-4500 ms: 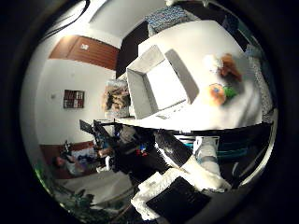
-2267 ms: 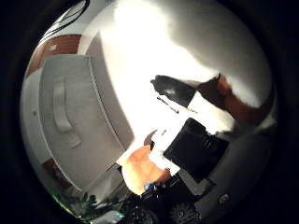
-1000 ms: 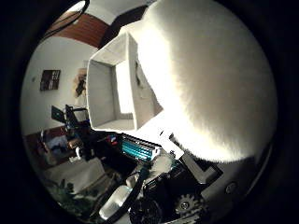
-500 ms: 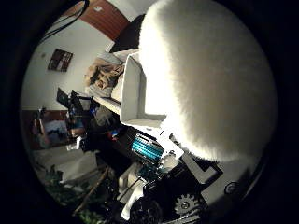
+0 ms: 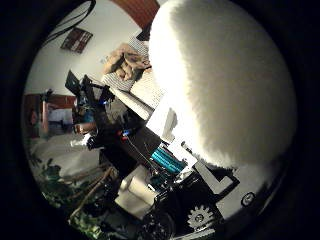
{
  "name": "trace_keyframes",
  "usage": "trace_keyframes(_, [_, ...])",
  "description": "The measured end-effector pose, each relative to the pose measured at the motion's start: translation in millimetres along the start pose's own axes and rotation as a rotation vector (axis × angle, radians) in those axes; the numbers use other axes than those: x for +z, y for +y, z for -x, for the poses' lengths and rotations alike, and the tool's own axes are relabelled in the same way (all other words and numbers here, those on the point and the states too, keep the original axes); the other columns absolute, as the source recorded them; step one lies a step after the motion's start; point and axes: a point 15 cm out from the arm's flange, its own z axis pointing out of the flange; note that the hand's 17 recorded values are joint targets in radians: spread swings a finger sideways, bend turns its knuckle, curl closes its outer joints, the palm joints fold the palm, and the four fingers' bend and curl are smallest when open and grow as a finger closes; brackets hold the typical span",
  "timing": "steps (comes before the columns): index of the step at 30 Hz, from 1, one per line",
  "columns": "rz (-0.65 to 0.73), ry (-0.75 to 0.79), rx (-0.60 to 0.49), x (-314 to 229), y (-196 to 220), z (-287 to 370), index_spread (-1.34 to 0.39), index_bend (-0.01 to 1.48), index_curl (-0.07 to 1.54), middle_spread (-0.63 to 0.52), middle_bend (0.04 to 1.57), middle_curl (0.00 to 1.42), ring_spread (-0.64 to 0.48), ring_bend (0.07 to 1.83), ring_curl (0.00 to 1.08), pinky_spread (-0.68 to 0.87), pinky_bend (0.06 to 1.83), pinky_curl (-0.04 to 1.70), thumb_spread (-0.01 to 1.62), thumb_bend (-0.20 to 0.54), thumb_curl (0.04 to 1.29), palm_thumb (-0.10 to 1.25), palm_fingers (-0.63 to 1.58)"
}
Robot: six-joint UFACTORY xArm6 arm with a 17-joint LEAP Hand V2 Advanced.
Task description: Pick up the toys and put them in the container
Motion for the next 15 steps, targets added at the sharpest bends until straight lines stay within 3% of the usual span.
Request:
trace_keyframes(4, [0.02,0.003,-0.037,8.8,-9.3,15.6,-0.29,1.04,1.0,-0.24,1.22,1.08,-0.3,1.3,0.95,-0.22,1.22,1.14,0.97,-0.02,0.6,0.91,0.97])
trace_keyframes(15, [0.042,-0.002,-0.001,24.9,-17.8,-3.4,-0.31,0.98,1.02,-0.25,1.2,1.1,-0.3,1.3,0.96,-0.23,1.19,1.12,0.97,-0.022,0.6,0.9,0.91])
